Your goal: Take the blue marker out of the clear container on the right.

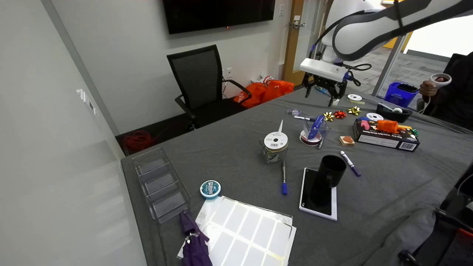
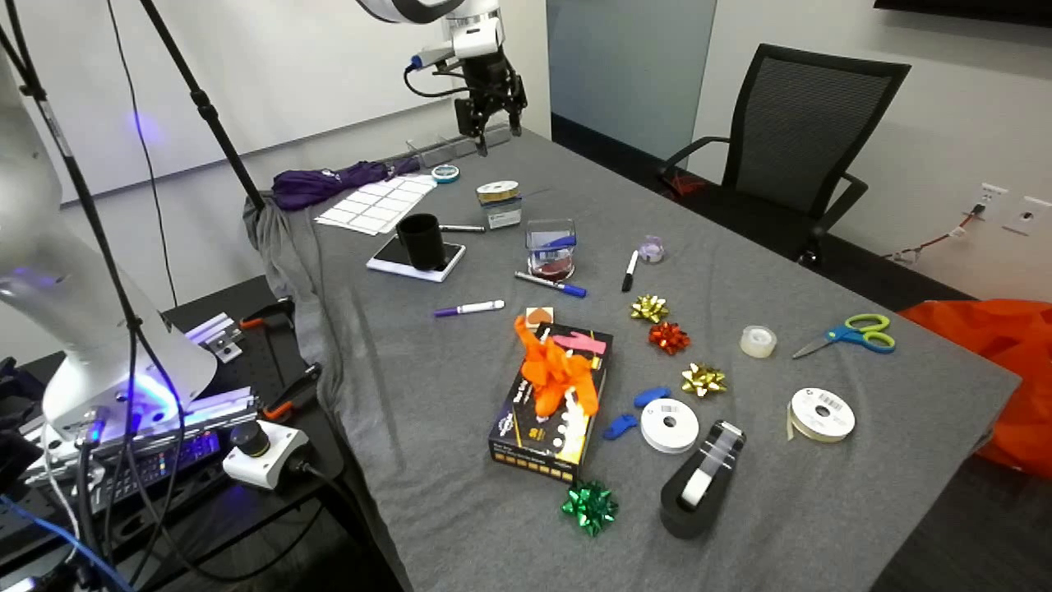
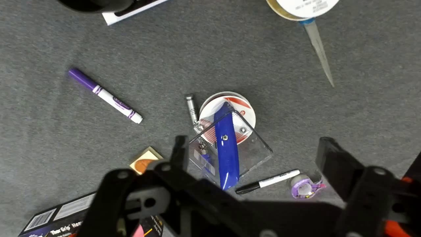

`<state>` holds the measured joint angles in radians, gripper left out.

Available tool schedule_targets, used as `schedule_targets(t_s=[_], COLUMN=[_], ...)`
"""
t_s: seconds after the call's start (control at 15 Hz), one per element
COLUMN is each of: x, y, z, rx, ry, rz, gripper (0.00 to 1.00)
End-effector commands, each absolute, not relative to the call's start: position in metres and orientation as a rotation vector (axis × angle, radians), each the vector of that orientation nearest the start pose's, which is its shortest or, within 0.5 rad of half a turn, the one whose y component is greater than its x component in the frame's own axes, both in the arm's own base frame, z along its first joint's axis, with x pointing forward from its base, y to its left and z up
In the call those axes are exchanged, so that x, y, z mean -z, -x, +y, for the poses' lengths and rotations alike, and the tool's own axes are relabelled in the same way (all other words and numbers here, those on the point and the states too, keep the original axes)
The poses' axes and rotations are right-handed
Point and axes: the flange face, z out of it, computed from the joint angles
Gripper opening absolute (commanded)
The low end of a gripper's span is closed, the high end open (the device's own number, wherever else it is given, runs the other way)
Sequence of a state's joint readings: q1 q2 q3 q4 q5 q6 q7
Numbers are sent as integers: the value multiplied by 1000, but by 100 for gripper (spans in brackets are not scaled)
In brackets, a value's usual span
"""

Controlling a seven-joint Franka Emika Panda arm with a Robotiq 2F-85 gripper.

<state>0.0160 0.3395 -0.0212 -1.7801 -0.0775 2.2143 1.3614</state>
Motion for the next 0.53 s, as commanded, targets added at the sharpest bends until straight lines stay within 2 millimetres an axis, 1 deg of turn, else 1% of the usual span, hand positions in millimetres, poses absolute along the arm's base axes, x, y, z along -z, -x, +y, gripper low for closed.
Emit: schedule_targets(t_s=[0.0, 0.07, 0.13, 0.27, 0.47], x=[-370, -369, -371, -369, -369], y=[-671, -672, -664, -667, -669], z=[-17, -20, -17, -22, -21], rx=[236, 247, 214, 226, 230], ry=[2429, 2436, 2441, 2437, 2436], rz=[1995, 2011, 1980, 1998, 1999], gripper=[100, 100, 100, 100, 100])
